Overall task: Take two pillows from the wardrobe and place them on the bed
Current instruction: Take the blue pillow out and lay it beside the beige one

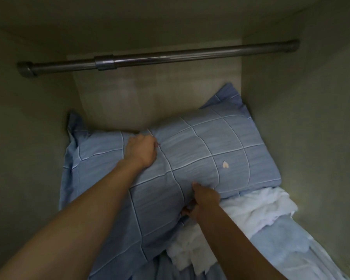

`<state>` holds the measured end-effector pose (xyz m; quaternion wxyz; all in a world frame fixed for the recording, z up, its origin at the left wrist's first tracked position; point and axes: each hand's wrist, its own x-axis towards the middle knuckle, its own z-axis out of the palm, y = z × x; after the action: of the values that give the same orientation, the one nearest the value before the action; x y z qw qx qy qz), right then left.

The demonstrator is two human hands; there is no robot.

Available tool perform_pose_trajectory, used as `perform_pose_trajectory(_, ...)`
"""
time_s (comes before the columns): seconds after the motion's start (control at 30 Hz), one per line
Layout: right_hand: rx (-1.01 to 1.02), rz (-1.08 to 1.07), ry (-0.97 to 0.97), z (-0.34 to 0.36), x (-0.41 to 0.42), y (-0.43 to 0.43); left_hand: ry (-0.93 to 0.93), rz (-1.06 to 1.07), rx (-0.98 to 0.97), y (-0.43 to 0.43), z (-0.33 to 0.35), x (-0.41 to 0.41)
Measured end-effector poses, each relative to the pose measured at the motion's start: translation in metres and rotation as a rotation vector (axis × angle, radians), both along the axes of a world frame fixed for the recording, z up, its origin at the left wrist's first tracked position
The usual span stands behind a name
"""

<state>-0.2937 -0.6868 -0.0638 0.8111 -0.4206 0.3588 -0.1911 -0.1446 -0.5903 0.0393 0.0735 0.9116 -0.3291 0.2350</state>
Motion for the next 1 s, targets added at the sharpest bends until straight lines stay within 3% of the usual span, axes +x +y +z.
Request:
perform_pose_trajectory(0.1, -0.028, -0.046, 0.016, 0.003, 0.001, -0.003, 0.052, -0.091, -0.193, 0.008, 0.008, 0.002)
perform_pose_trajectory(0.23, 0.052, -0.137, -0.114, 0.004, -0.005, 0.000, 0.115, -0.246, -0.510, 0.015, 0.023, -0.007)
perform_pose_trajectory(0.47, 0.037, -0.308, -0.279, 0.008, -0.025, 0.017, 0.146, -0.422, -0.892, 0.014, 0.014, -0.036)
perform_pose_trajectory(0.83, -0.255, -0.518, -0.371, -0.004, -0.056, 0.058, 0.281, -0.563, -1.206, 0.031, -0.003, -0.085)
perform_pose_trajectory(1.0, -0.322, -0.579, -0.371, 0.000, -0.099, 0.065, 0.306, -0.621, -1.192, 0.036, -0.004, -0.126)
